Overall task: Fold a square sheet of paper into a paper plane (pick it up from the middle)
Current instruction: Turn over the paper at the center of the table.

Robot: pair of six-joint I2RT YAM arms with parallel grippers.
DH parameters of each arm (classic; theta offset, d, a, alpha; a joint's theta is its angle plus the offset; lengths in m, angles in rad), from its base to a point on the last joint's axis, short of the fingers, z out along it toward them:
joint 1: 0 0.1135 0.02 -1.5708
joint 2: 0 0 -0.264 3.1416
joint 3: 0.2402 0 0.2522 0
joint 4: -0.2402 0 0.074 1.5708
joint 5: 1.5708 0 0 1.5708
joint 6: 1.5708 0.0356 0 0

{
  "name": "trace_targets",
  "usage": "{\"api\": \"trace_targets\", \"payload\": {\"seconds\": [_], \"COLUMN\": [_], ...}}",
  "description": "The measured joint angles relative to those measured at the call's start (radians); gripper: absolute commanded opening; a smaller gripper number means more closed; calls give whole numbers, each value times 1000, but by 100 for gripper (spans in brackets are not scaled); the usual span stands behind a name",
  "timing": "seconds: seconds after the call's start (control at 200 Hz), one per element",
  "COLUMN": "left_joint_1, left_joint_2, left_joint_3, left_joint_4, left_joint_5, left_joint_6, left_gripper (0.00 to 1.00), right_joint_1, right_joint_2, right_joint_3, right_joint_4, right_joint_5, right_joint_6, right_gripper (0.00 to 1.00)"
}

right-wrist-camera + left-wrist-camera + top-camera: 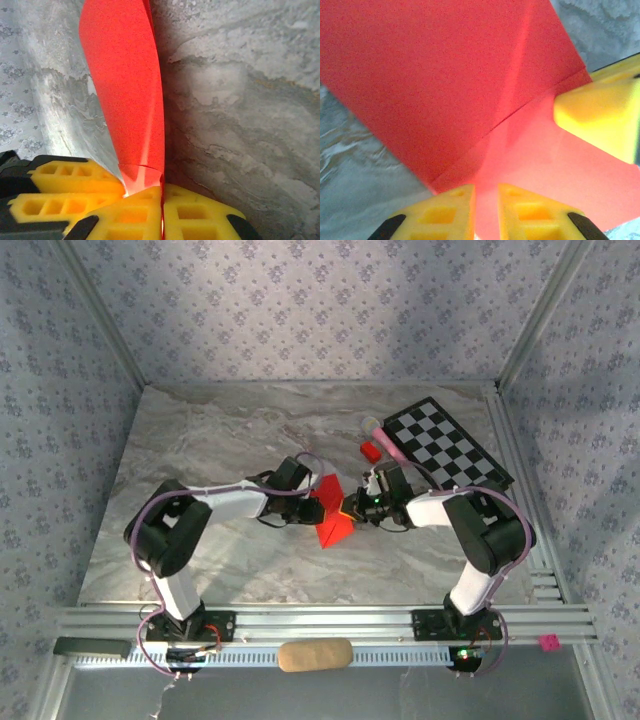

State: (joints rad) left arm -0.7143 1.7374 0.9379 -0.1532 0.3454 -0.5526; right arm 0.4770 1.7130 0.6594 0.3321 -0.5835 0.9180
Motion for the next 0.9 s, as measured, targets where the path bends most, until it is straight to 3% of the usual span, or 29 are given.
{"api": "trace_targets", "payload": {"seconds": [0.21, 0.415, 0.525, 0.64, 0.9], "left_joint_1": [0, 0, 1, 18, 81], "left_joint_2": [-172, -359, -448, -547, -762], "left_joint_3": [-49, -117, -171, -239, -366], "left_joint_4": [15, 37, 43, 51, 69], "left_joint_5": [-95, -233, -323, -406, -531], "left_joint_6": [-9, -7, -10, -33, -84], "left_gripper": [25, 29, 33, 44, 70], "right_joint_1": [-2, 23, 75, 147, 306], "right_joint_2": [-89, -236, -317, -354, -273], "right_joint_3": [8, 51, 113, 229, 484], "right_joint_4": [-76, -254, -407, -592, -1039], "right_joint_5": [21, 185, 330, 526, 1042], "right_joint_6": [-56, -137, -209, -277, -363], "right_gripper": [4, 4, 4, 4, 2]}}
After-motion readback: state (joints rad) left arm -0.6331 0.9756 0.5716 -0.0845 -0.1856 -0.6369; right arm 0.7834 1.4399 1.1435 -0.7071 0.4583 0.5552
